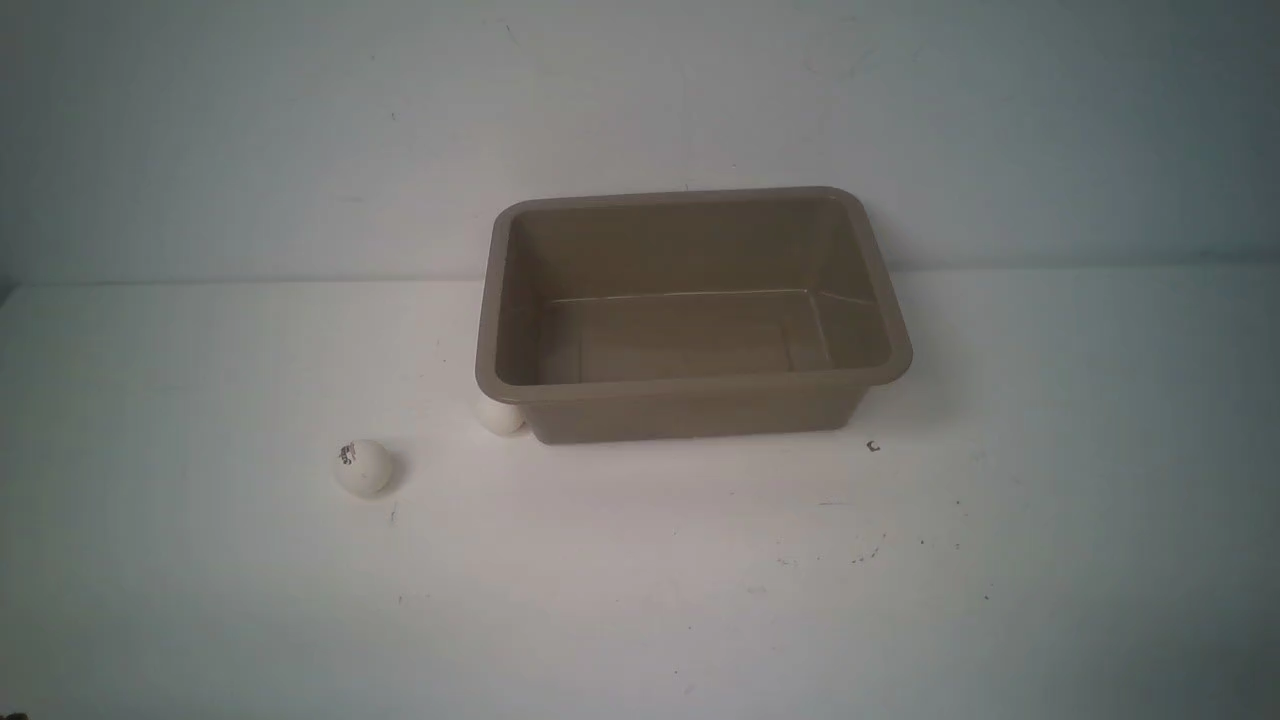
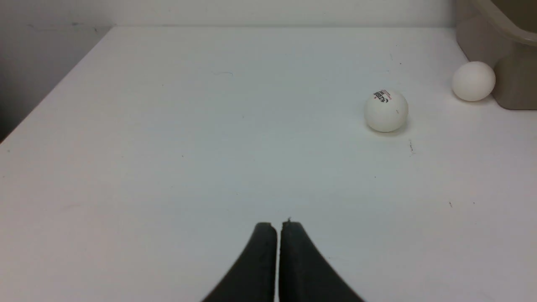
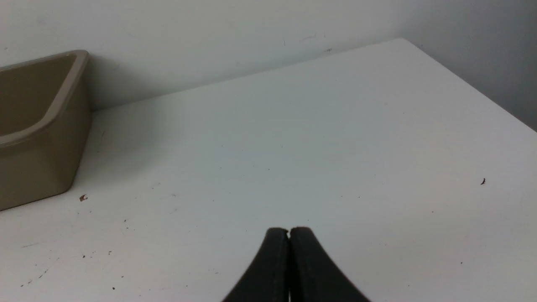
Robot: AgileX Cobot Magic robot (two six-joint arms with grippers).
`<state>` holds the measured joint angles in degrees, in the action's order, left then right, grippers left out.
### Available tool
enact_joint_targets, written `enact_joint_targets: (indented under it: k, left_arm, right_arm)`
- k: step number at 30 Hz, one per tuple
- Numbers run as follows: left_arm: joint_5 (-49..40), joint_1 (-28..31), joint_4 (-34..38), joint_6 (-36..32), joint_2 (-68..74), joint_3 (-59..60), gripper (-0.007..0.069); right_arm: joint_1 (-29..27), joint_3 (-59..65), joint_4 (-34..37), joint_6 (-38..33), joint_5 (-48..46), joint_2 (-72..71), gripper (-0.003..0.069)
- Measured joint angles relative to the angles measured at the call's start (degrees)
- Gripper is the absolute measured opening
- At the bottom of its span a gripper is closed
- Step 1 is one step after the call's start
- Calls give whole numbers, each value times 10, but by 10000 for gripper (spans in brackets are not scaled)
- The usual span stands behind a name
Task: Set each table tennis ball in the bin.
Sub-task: Use the left arm to clamp the table tennis ball closest to it
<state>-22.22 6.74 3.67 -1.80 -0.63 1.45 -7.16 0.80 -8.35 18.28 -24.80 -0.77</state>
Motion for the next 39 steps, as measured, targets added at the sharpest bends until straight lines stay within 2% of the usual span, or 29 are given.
enact_joint_targets:
  k: [30,39]
  left_arm:
    - [0,0,0,0,0,0,-4]
    - [0,0,-93,-52,0,1,-4]
  right_arm:
    - [0,0,0,0,0,0,-18]
    - [0,0,0,0,0,0,-18]
